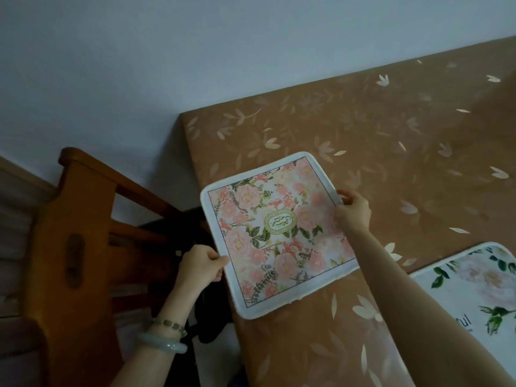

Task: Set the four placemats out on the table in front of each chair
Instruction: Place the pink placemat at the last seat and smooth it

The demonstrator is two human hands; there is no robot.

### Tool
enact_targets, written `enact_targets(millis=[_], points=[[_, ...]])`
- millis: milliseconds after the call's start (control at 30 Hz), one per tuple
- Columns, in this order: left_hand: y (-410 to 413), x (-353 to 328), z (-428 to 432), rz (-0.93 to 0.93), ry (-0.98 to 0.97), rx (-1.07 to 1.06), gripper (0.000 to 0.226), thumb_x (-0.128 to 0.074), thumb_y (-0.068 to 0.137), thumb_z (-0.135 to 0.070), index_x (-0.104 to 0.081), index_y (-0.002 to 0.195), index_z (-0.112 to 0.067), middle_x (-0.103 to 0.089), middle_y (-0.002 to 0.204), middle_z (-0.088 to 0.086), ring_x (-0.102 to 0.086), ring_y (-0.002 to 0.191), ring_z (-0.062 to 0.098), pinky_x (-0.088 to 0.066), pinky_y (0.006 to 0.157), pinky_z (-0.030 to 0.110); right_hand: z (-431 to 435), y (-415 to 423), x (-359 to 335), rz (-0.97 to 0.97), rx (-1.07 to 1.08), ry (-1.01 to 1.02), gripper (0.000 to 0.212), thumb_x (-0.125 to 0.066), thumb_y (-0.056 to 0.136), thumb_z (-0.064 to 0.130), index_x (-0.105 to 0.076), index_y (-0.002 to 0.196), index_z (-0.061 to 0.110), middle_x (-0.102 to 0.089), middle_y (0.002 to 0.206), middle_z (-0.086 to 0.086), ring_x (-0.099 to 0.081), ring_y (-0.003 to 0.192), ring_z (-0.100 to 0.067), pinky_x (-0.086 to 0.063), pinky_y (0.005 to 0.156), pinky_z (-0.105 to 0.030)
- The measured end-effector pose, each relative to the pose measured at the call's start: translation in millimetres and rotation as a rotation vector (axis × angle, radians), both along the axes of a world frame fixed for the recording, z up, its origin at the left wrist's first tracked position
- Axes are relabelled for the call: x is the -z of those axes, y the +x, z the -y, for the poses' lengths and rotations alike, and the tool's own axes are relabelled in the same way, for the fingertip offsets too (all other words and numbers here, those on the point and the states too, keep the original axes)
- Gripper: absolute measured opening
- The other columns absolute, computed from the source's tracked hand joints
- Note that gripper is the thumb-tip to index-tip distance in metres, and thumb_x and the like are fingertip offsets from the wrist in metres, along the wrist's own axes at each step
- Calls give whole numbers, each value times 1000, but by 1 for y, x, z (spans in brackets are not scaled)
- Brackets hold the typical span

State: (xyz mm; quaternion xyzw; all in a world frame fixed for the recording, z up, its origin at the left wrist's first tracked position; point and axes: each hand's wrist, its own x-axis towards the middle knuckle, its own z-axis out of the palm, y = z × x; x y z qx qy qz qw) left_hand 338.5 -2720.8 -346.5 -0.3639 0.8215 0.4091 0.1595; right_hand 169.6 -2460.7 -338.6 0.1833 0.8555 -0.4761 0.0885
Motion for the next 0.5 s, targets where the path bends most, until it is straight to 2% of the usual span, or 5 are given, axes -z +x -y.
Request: enact_targets(millis=[100,167,300,400,500], points=[[3,4,-3,-3,4,5,21,-64,90,-21,-66,72,-10,-69,64,4,-68,56,11,-57,55,22,-6,4,6,12,24,9,36,-58,90,14,-61,125,15,-66,102,-3,-61,68,-8,-44,49,-17],[4,5,-6,1,2,13,21,-60,92,-22,-63,75,-11,-69,67,5,-69,59,14,-60,63,31,-11,9,9,19,31,18,37,-61,89,16,-61,126,14,-67,106,-5,-63,71,-12,-44,50,-18],[4,5,-8,44,-42,58,23,-55,94,-25,-59,79,-9,-68,70,6,-68,61,16,-60,70,38,-18,15,14,21,34,44,35,-63,88,20,-62,123,15,-63,93,2,-55,63,0,-37,41,-11],[6,6,-8,80,-49,46,23,-55,93,-25,-62,81,-7,-68,72,6,-69,63,17,-60,72,39,-19,19,16,32,24,47,33,-61,88,18,-62,120,12,-68,97,-4,-59,66,-8,-41,45,-18],[8,6,-8,86,-54,22,23,-57,93,-25,-64,79,-8,-70,72,5,-69,63,17,-60,72,38,-21,22,17,29,13,52,31,-60,88,17,-62,119,10,-68,95,-5,-59,65,-8,-43,48,-21]])
